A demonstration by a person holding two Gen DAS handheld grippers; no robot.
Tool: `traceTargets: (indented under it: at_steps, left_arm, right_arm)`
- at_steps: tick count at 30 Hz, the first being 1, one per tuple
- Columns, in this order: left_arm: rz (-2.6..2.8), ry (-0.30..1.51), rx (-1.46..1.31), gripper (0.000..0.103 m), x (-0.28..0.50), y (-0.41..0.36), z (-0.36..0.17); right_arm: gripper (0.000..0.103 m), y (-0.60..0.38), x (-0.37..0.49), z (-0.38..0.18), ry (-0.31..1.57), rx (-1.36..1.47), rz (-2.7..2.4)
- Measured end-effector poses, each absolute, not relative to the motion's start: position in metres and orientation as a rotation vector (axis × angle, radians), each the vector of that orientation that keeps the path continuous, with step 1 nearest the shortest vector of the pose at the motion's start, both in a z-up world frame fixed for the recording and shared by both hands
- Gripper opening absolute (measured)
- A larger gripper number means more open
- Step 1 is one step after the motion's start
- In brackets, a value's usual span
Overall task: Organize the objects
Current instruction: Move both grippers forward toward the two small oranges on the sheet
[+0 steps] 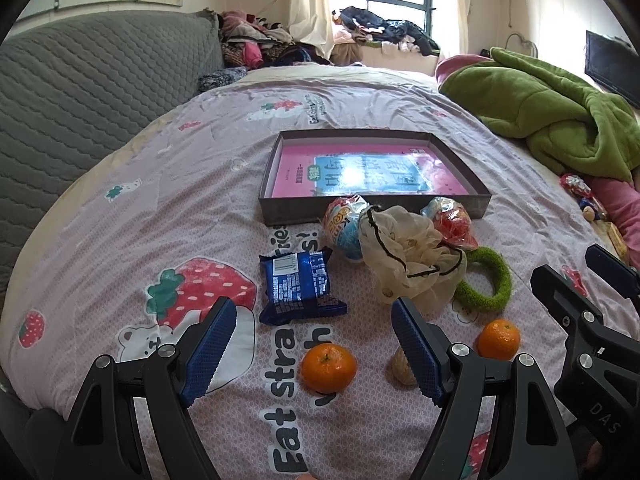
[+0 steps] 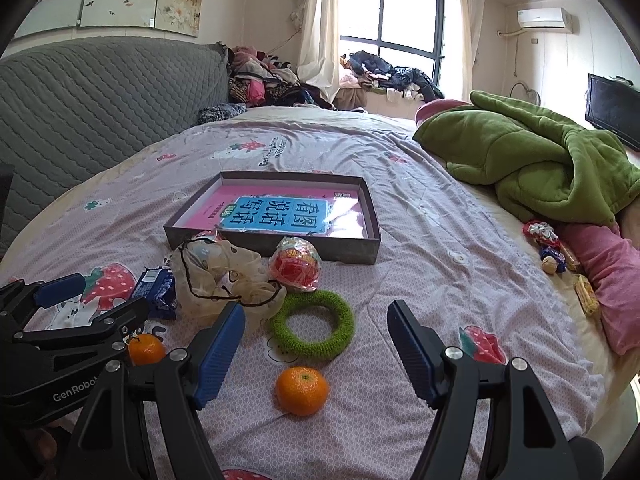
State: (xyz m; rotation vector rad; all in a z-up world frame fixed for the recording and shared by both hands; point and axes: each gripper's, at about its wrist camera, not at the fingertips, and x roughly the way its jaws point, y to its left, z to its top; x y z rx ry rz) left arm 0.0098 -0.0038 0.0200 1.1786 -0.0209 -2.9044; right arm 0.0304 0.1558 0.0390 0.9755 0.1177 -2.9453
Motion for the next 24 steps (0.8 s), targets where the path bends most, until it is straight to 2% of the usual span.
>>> traceTargets:
  at_steps: [9, 24]
  left_arm:
    - [-2.920, -0.027, 1.155, 0.081, 0.012, -0.003, 0.024]
    - [-2.857, -0.034, 1.319, 0.081, 0.005, -0.004, 0.002]
  right_arm:
    - [0.073, 0.154, 0.033, 0.043, 0.129, 0.948, -2.946]
    - [0.073, 0.155, 0.023, 0.021, 0.102, 1.135, -2.861]
